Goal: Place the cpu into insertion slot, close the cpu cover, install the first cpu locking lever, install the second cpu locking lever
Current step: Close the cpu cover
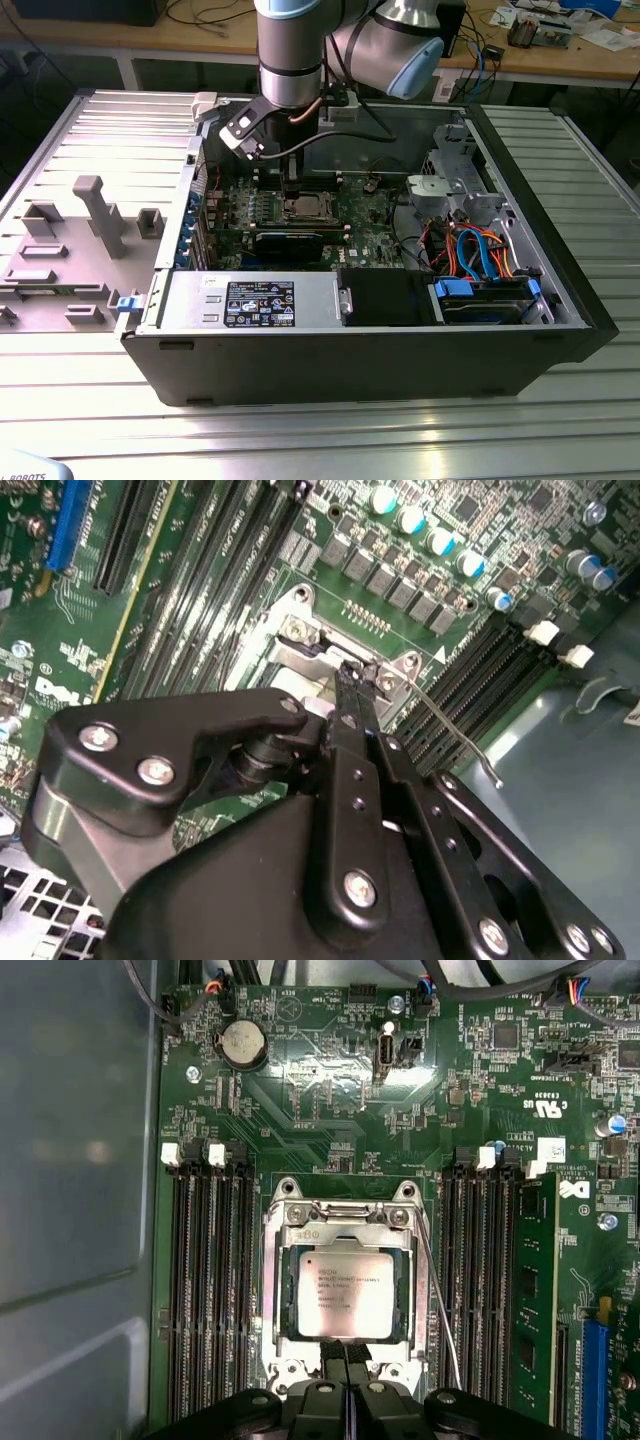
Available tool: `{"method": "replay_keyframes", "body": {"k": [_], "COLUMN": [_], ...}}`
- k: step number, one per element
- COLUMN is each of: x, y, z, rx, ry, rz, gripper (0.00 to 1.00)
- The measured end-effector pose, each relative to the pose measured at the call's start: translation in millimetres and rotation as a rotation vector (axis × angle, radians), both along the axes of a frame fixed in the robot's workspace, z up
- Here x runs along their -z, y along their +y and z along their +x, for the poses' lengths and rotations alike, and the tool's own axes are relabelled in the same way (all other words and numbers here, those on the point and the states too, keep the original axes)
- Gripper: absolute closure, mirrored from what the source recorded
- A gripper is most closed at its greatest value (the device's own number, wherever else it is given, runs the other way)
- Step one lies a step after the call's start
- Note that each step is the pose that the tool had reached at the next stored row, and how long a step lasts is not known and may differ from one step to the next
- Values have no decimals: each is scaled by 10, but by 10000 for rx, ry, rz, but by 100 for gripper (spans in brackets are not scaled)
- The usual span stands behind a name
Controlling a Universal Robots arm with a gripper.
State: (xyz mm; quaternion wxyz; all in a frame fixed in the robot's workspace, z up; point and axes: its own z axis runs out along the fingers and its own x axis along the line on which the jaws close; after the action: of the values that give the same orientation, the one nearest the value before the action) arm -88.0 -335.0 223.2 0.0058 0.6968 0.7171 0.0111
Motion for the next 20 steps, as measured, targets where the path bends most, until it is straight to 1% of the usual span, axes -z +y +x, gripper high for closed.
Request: {"method": "replay_keyframes", "body": {"k": [12,13,14,15,20], "x": [2,17,65,134,158], "y": [0,0,0,0,0], "z": [-1,-25,-35,-35,-35], "rx": [-18,-18,-18,-55,-110], "ry": [-1,-1,0,15,33], "rz": [1,2,3,2,3], "gripper": [88,88,88,88,88]}}
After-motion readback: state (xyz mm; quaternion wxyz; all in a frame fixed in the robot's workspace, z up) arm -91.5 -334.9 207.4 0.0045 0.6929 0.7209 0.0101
